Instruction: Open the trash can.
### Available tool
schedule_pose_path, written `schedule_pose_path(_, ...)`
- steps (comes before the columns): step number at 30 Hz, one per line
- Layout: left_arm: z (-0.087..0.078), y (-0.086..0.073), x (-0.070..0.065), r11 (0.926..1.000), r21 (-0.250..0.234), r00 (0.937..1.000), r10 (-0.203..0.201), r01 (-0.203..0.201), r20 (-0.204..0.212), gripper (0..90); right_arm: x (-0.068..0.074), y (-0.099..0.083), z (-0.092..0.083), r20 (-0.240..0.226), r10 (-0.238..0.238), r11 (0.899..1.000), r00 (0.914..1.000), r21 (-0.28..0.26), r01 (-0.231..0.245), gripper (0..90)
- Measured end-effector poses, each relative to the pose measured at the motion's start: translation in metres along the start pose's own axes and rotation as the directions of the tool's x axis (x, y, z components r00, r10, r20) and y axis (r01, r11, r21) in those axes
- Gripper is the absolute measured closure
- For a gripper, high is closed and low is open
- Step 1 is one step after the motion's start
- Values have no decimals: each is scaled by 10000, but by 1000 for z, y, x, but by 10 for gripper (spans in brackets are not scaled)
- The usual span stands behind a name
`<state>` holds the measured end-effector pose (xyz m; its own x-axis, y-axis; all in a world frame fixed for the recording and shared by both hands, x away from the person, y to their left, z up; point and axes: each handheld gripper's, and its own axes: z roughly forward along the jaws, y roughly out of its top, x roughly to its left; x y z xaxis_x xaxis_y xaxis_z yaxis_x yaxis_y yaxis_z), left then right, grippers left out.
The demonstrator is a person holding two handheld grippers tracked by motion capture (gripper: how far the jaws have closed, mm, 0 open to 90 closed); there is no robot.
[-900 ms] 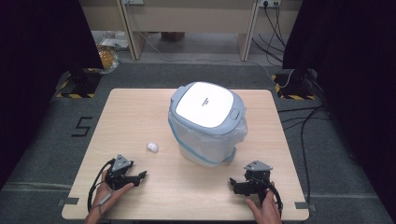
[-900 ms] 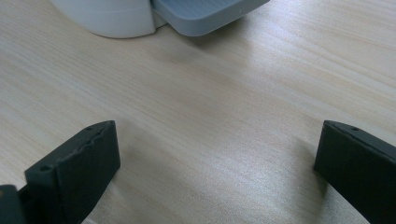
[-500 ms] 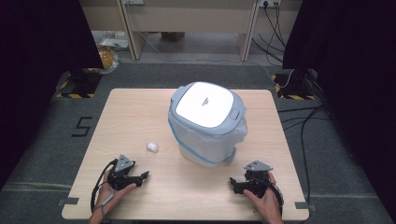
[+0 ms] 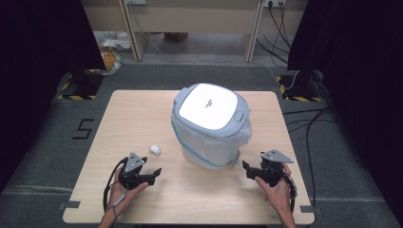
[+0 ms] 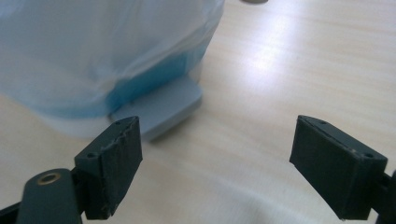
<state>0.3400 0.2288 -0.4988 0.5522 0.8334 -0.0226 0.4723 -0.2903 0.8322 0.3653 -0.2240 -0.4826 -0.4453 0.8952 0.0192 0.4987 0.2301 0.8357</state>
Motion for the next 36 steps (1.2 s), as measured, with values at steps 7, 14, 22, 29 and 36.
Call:
schedule_pose_path(7,3,-4,-6,9998,186,9999,-20,18,118,264,-2,10,19,43,-162,9998,9999,-121,163,179)
schedule_pose_path(14,6,-6,-9,9996,283,9998,44,-50,208,264,1,11,36,29,-325,9995,9995,30,325,181)
schedule_pose_path(22,10,-10,-11,9982,565,9995,185,-200,257,263,0,12,49,-1,-188,9996,9998,198,188,182)
schedule_pose_path(29,12,-12,-10,9972,720,9996,200,-213,176,263,1,7,54,-132,215,9994,9997,257,-212,187)
schedule_pose_path(36,14,-15,-9,9956,900,9996,248,-256,106,264,6,0,50,232,392,9992,9990,78,-394,196)
